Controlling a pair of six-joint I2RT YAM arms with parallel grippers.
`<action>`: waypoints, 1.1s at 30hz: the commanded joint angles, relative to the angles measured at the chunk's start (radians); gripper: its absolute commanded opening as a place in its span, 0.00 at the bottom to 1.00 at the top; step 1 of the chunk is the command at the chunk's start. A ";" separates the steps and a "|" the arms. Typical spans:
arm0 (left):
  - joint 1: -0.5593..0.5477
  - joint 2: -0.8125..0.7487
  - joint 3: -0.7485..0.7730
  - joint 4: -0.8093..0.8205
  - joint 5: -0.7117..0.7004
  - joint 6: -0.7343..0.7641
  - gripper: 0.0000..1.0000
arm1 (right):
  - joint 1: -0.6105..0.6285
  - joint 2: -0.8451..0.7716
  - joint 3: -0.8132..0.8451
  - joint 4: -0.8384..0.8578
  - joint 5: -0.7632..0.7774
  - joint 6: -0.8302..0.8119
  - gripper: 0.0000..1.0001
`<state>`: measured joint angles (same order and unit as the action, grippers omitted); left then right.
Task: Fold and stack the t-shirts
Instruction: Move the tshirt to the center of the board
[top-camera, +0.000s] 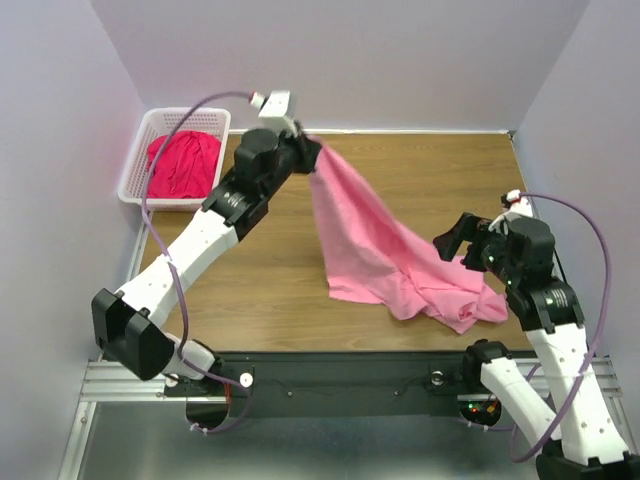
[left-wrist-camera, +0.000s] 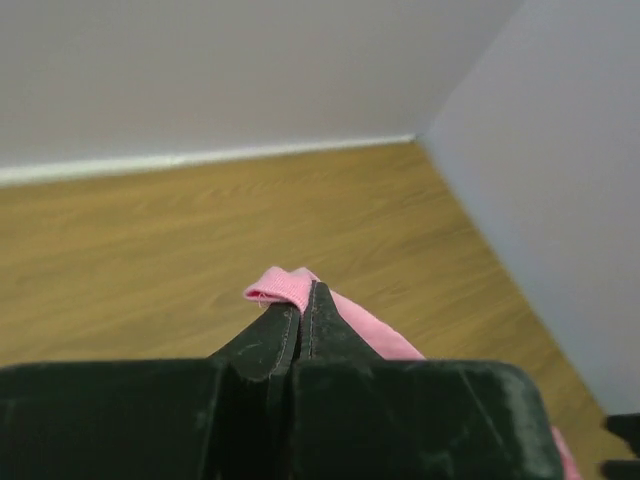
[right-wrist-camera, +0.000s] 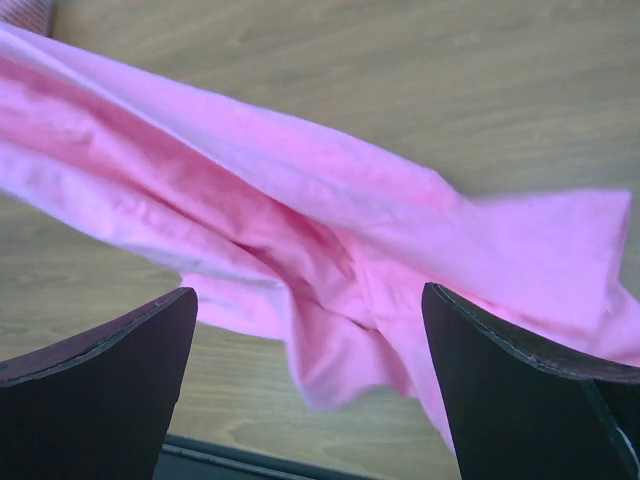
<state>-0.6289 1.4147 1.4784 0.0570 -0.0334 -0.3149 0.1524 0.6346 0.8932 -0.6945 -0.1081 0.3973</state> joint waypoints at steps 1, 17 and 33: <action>0.090 -0.118 -0.275 0.024 -0.082 -0.056 0.00 | 0.007 0.062 -0.031 0.007 -0.041 0.040 1.00; 0.210 -0.309 -0.737 0.017 -0.134 0.017 0.00 | -0.002 0.416 -0.077 -0.026 0.292 0.109 0.70; 0.224 -0.405 -0.810 0.024 -0.132 0.123 0.00 | -0.205 0.648 -0.065 0.111 0.216 0.055 0.69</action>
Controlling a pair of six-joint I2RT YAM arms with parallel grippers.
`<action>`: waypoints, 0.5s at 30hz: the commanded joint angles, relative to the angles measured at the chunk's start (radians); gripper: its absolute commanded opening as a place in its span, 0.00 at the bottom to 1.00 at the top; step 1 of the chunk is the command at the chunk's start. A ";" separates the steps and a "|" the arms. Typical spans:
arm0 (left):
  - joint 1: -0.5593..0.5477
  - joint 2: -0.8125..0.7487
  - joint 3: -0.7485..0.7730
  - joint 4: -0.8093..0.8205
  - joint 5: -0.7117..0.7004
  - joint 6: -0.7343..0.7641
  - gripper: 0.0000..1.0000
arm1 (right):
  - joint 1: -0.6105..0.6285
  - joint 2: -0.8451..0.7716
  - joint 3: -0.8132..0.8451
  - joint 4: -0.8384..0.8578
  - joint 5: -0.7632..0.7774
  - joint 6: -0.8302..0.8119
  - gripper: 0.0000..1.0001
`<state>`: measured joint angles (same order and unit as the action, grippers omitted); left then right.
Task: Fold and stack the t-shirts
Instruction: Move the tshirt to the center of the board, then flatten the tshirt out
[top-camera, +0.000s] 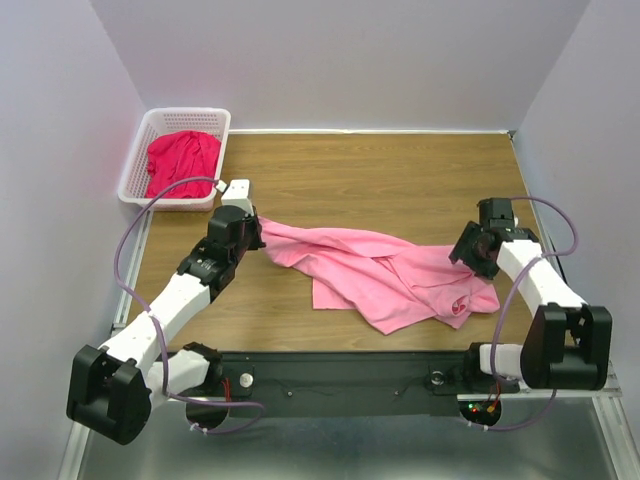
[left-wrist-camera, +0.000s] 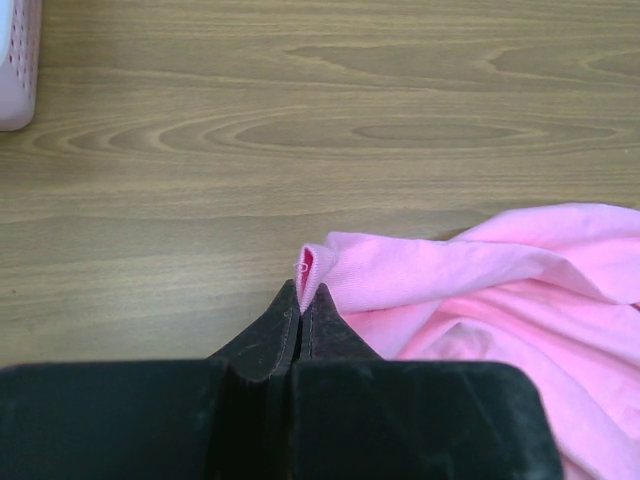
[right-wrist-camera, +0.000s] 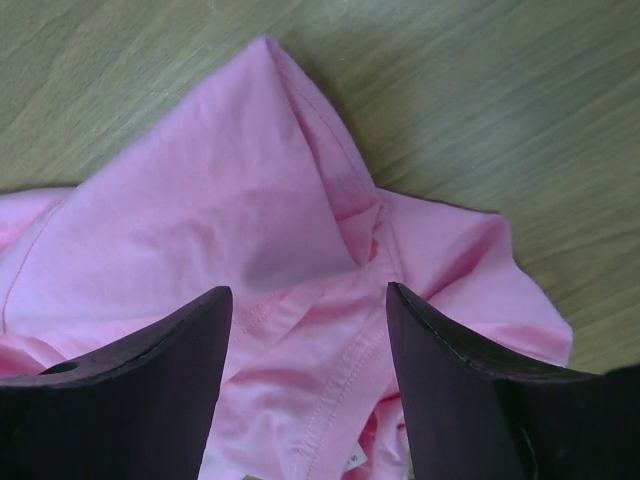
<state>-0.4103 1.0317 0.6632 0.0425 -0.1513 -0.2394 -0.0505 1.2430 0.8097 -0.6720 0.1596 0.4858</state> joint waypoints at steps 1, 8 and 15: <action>0.005 -0.018 0.006 0.039 -0.013 0.048 0.00 | -0.002 0.053 0.022 0.101 -0.058 -0.039 0.69; 0.011 -0.002 0.012 0.045 -0.014 0.052 0.00 | -0.002 0.209 0.071 0.178 -0.058 -0.078 0.69; 0.021 -0.002 0.007 0.048 -0.034 0.052 0.00 | -0.002 0.297 0.201 0.236 -0.190 -0.092 0.60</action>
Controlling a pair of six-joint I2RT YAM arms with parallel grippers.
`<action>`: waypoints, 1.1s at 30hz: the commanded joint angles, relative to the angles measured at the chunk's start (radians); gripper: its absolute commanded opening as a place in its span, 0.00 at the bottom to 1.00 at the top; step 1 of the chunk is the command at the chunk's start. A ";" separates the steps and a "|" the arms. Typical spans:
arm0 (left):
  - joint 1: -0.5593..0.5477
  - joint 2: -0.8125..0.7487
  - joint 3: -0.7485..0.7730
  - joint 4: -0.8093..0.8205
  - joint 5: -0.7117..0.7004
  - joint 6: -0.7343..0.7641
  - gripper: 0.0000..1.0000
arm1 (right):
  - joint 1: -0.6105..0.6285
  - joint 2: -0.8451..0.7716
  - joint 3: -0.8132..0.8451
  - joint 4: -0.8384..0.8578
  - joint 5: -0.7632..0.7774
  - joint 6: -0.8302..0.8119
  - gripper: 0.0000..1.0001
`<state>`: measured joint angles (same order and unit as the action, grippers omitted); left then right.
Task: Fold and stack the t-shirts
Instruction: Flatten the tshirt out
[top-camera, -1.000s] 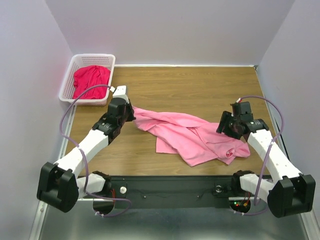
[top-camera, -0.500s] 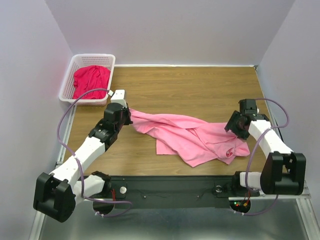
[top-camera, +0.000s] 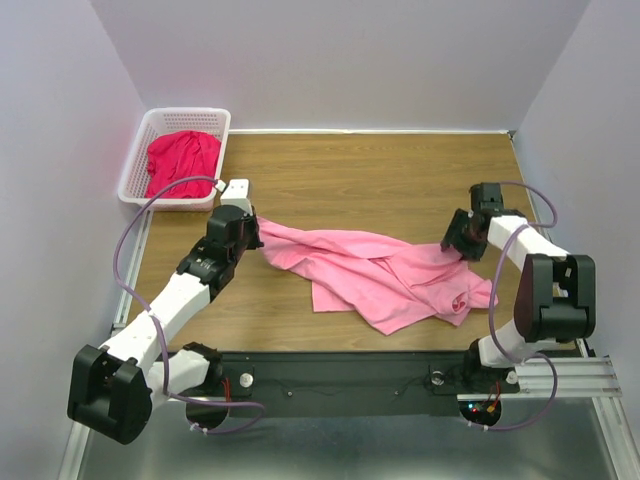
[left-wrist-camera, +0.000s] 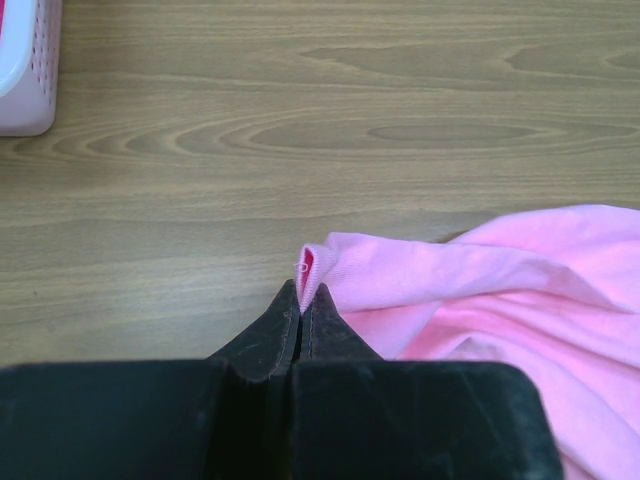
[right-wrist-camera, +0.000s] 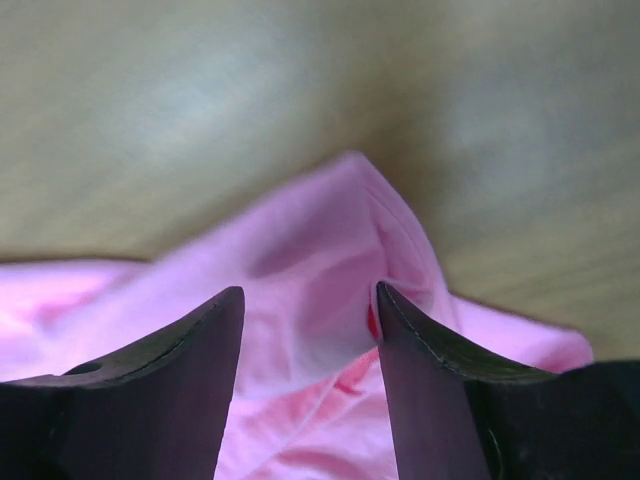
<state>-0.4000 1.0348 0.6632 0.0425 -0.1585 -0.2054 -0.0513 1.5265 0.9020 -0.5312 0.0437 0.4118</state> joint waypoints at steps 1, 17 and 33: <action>0.012 -0.005 0.007 0.048 -0.030 0.018 0.00 | -0.001 0.041 0.127 0.097 -0.080 -0.019 0.60; 0.020 -0.114 -0.043 -0.004 -0.038 -0.026 0.00 | -0.115 -0.153 0.049 -0.005 0.187 0.045 0.50; 0.018 -0.102 -0.043 0.017 0.000 -0.032 0.00 | -0.232 -0.184 -0.115 0.045 -0.159 0.097 0.44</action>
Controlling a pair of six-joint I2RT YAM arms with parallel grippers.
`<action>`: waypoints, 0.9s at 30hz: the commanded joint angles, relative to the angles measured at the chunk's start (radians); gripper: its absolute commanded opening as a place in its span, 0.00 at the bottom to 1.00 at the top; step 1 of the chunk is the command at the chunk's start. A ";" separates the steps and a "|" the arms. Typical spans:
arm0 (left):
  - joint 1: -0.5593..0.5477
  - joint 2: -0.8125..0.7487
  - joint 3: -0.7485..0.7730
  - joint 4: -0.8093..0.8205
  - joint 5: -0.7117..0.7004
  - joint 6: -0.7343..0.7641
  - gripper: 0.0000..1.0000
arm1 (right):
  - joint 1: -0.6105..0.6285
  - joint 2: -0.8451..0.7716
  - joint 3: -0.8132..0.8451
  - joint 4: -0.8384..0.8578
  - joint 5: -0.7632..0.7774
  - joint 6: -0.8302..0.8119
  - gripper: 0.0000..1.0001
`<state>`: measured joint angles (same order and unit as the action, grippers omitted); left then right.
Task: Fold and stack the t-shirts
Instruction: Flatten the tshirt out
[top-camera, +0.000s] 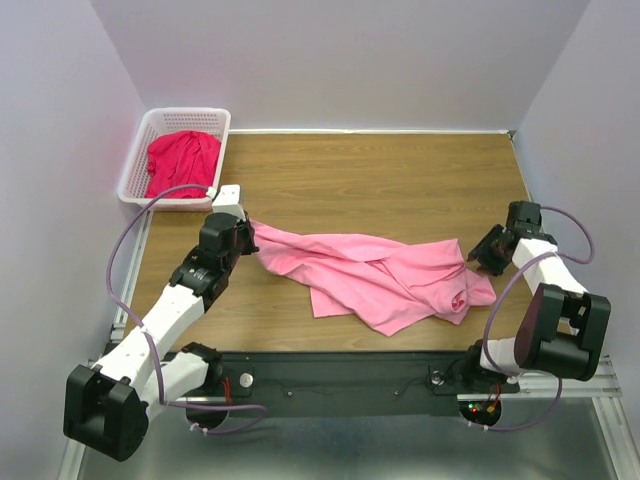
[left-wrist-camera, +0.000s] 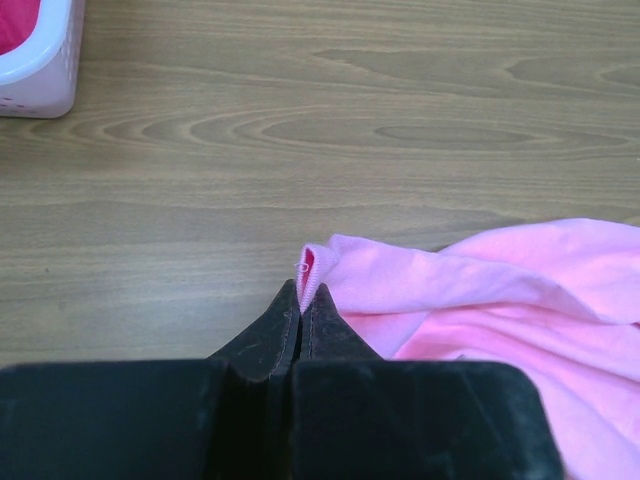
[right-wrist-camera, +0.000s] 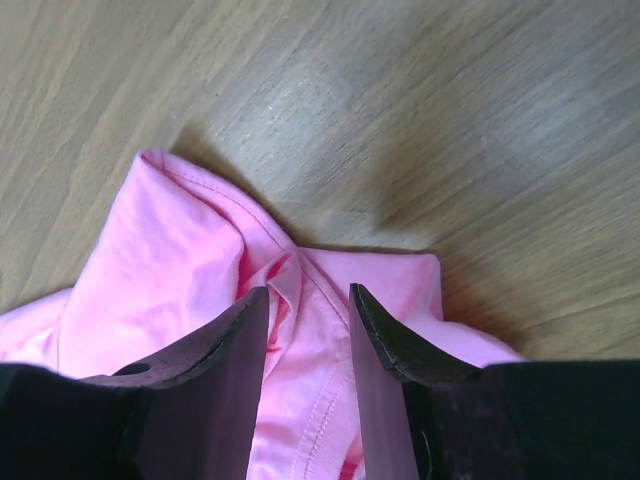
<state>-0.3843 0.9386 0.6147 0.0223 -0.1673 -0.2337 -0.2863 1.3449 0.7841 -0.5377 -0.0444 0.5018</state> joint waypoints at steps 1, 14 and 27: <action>0.002 -0.004 0.003 0.038 0.012 -0.004 0.00 | 0.003 0.009 -0.003 0.053 -0.087 0.007 0.44; 0.002 -0.001 0.003 0.041 0.018 -0.003 0.00 | 0.004 0.077 -0.014 0.094 -0.169 -0.020 0.44; 0.004 0.003 0.005 0.034 0.009 -0.003 0.00 | 0.007 0.102 0.010 0.099 -0.134 -0.037 0.34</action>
<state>-0.3843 0.9478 0.6147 0.0246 -0.1505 -0.2337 -0.2863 1.4433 0.7589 -0.4774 -0.2081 0.4789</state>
